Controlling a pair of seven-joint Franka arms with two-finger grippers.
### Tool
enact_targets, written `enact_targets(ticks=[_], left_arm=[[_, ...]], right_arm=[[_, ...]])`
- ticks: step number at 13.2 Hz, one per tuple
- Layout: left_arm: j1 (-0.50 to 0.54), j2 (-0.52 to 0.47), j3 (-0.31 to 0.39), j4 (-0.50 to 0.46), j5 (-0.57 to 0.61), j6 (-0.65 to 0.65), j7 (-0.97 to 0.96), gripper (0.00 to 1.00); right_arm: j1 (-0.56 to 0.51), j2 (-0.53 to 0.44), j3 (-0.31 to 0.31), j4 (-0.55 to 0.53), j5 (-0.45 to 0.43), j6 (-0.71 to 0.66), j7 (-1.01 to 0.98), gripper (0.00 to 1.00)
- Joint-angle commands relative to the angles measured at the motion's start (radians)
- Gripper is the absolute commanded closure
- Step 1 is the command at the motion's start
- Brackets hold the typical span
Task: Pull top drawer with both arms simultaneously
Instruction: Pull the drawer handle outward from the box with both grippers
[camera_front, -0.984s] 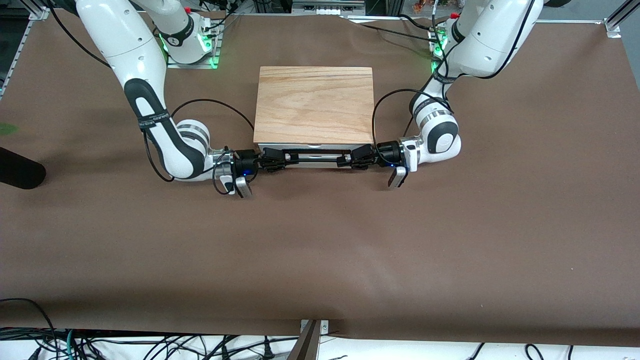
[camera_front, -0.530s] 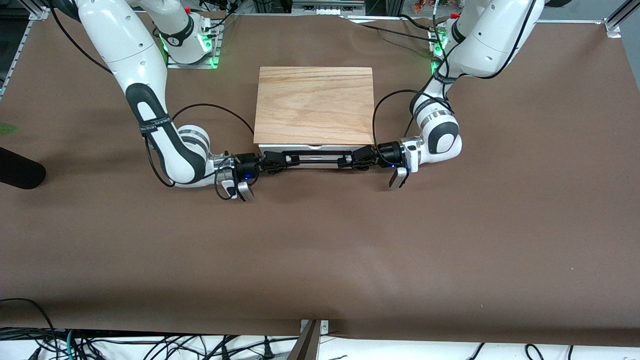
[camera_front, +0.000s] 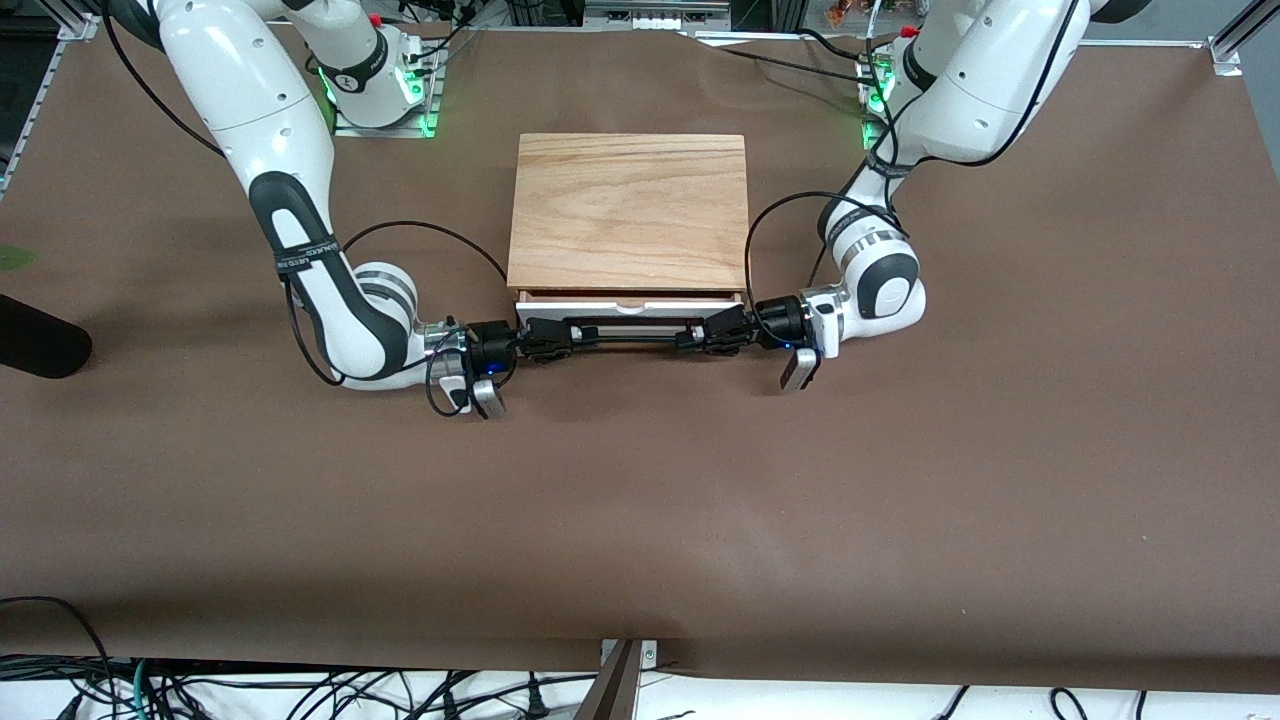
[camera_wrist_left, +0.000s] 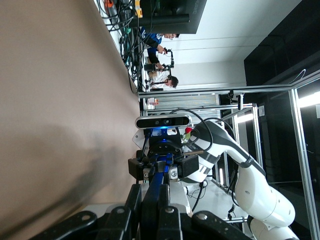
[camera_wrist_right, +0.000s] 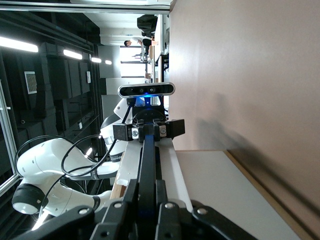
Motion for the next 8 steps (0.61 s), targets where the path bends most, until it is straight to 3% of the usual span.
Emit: enact_targets(ticks=[1,8], left_arm=[[-0.002,0.031,-0.007,0.002,0.045,0.005,-0.003,1.00],[0.016,0.078,0.037,0.078,0.127,0.006,-0.092,1.00]], right_arm=[[-0.043,0.001,-0.020,0.160,0.061,0.023,0.158,1.00],[-0.057,0.053,-0.020,0.250,0.064,0.029,0.161,1.00]])
